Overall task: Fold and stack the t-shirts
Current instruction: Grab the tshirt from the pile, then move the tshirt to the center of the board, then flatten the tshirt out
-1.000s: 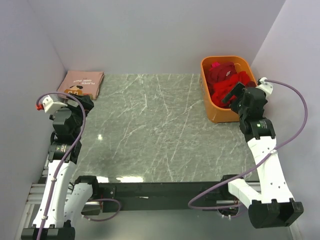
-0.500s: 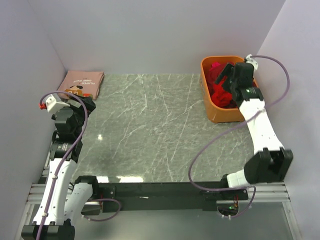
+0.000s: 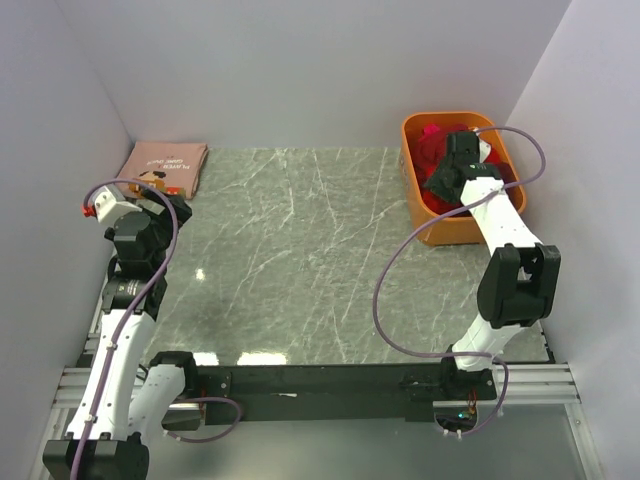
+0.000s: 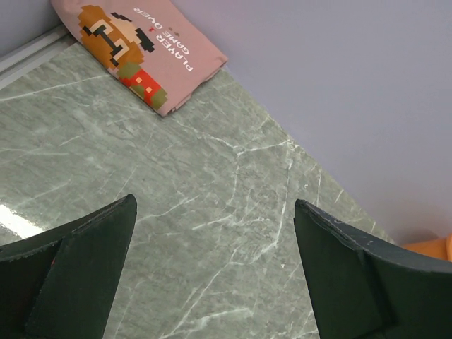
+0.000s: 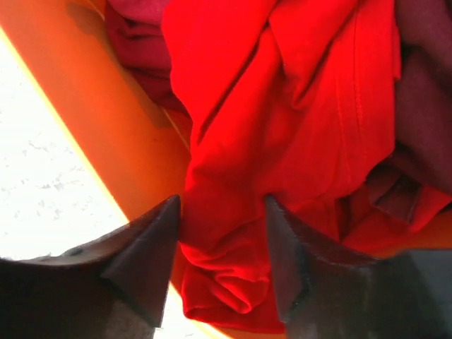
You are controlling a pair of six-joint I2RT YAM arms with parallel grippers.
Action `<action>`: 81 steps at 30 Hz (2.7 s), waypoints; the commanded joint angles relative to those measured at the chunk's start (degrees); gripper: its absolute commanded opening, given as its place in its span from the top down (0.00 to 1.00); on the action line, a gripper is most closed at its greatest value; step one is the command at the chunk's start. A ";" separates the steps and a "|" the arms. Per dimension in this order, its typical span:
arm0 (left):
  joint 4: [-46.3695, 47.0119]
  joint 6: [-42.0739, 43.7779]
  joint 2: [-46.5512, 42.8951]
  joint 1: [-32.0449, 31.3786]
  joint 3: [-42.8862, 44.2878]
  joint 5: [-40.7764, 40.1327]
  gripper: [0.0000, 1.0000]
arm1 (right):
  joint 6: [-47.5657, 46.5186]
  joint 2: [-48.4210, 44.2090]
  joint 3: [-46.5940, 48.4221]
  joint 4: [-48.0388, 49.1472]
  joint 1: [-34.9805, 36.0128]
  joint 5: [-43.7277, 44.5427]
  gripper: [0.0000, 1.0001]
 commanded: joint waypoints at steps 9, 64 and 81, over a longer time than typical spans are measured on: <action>1.04 0.79 -0.28 0.27 0.29 -2.59 0.01 | 1.67 -5.27 -0.56 2.82 -0.40 3.26 1.00; -1.94 -6.05 6.65 0.27 1.52 5.23 0.00 | 5.80 -9.07 -3.76 23.99 24.67 -3.03 0.81; -8.72 -12.30 15.28 -7.81 -15.87 18.68 0.01 | -8.17 -4.84 -11.89 18.64 24.83 -5.52 0.11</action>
